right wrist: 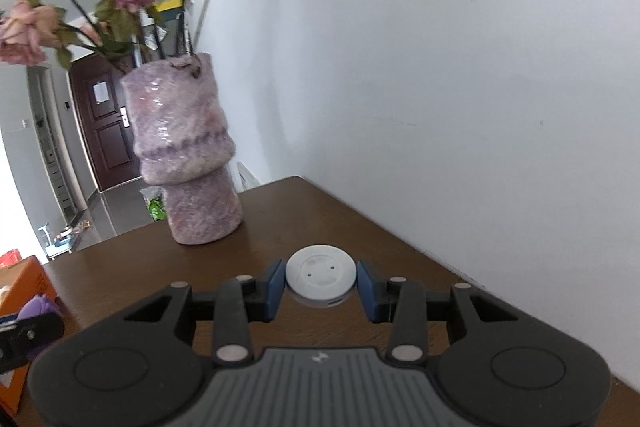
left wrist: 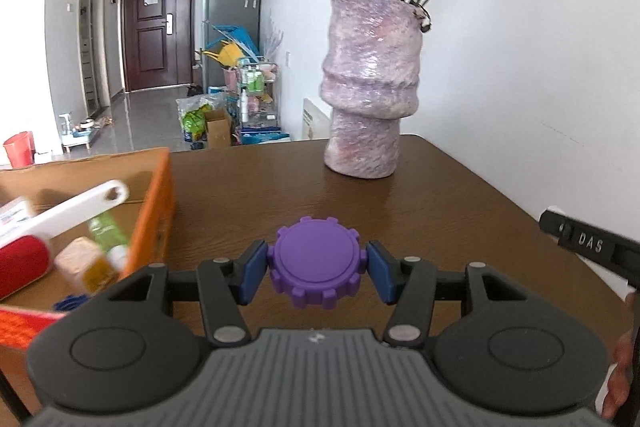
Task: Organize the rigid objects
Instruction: 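Carry the purple cap and white cap over the box with both tools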
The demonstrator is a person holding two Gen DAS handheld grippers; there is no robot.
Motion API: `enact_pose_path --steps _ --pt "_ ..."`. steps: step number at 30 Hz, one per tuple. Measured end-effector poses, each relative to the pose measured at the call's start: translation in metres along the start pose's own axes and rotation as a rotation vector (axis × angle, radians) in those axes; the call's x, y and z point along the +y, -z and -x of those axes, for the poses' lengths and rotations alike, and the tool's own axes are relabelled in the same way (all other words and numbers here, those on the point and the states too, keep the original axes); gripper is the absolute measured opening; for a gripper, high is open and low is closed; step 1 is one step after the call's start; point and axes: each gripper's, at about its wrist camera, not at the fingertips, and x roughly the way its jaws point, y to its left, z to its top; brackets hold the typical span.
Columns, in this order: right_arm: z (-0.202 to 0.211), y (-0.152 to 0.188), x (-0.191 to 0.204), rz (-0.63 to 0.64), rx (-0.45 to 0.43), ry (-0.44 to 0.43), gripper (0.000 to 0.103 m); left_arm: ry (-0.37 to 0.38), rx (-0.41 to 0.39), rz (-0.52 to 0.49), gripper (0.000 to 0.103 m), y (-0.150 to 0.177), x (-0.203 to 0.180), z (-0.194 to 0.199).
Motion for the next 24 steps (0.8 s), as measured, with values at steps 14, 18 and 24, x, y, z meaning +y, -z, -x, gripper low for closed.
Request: enact_pose_path --steps 14,18,24 --pt "0.065 0.023 0.058 0.111 -0.043 -0.095 0.038 -0.053 -0.047 0.02 0.055 0.024 0.056 0.082" --pt "0.084 0.032 0.079 0.127 -0.045 -0.128 0.038 -0.076 -0.057 0.017 0.055 0.031 0.072 0.102" --pt "0.113 0.047 0.109 0.153 -0.04 -0.175 0.038 -0.117 -0.068 0.01 0.055 0.043 0.1 0.132"
